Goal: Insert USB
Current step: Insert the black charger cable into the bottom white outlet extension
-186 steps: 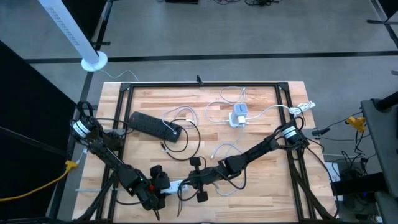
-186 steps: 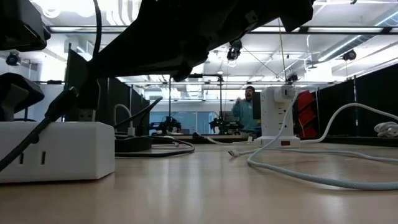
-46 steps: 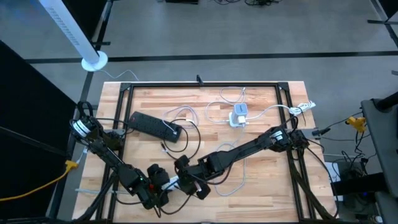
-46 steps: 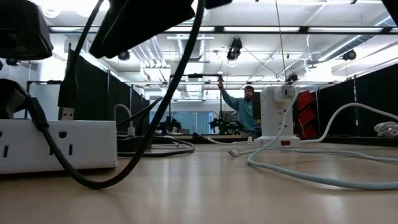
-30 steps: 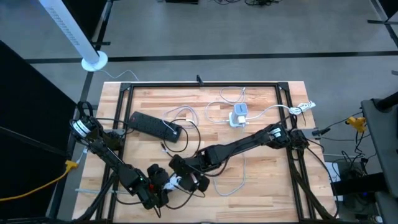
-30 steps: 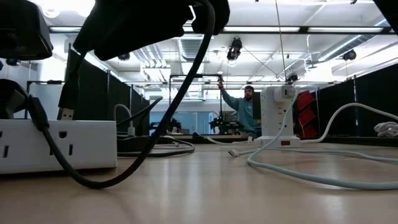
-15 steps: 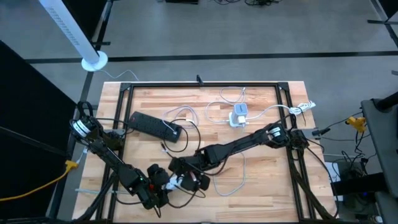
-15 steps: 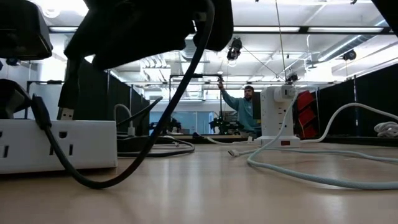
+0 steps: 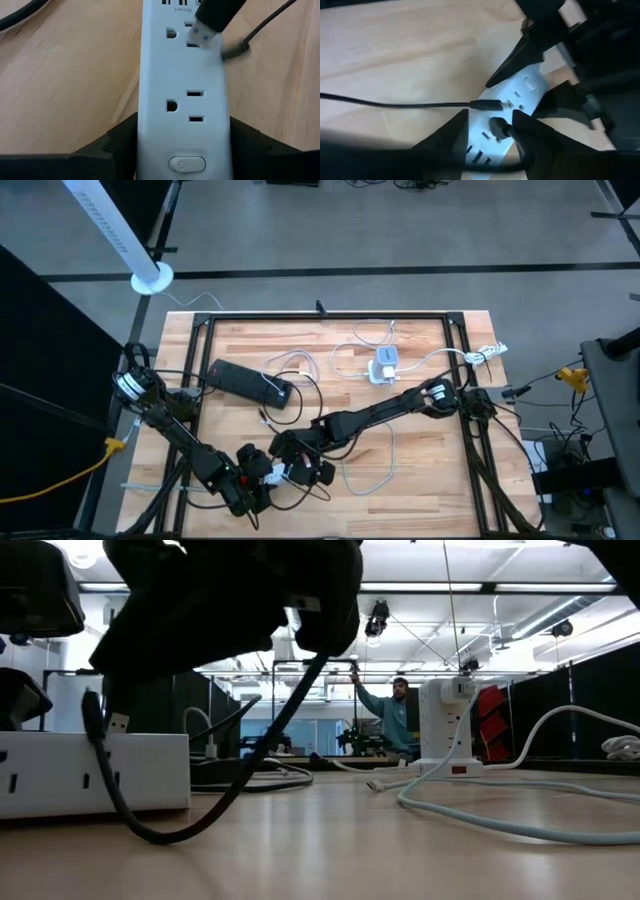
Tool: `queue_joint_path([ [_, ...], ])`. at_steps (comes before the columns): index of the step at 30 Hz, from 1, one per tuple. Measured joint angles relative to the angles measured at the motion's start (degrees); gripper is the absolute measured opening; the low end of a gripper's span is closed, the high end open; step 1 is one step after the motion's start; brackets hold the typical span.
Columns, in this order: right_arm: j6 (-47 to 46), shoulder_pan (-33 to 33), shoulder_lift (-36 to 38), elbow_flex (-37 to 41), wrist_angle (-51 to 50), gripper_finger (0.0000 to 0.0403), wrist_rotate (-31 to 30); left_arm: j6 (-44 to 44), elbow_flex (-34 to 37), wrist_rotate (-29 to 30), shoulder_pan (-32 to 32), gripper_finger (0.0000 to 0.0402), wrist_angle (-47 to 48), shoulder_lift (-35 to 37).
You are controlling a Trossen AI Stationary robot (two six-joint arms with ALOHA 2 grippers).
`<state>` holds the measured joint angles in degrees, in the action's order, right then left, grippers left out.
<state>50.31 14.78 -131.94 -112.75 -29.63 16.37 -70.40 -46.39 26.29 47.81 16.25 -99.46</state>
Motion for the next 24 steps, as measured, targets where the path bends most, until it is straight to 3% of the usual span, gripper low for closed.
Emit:
queue_joint_path([
  [10,-3.21,-0.19,-0.52,-0.04,1.30,0.0024,-2.36,-0.67,0.02,0.18,0.00,0.0205,-0.11,0.00],
  [13,-3.20,-0.21,-0.52,-0.09,1.23,0.0011,-2.78,-0.67,0.02,0.19,0.00,0.0205,-0.12,0.00],
  [17,-4.50,-0.21,-0.52,-0.11,1.19,0.0031,-2.89,-0.66,0.02,0.19,0.00,0.0205,-0.11,0.00],
  [24,-4.31,-0.19,0.18,-0.11,-1.02,0.0121,-4.53,-0.60,0.02,0.19,0.00,0.0205,-0.13,0.00],
])
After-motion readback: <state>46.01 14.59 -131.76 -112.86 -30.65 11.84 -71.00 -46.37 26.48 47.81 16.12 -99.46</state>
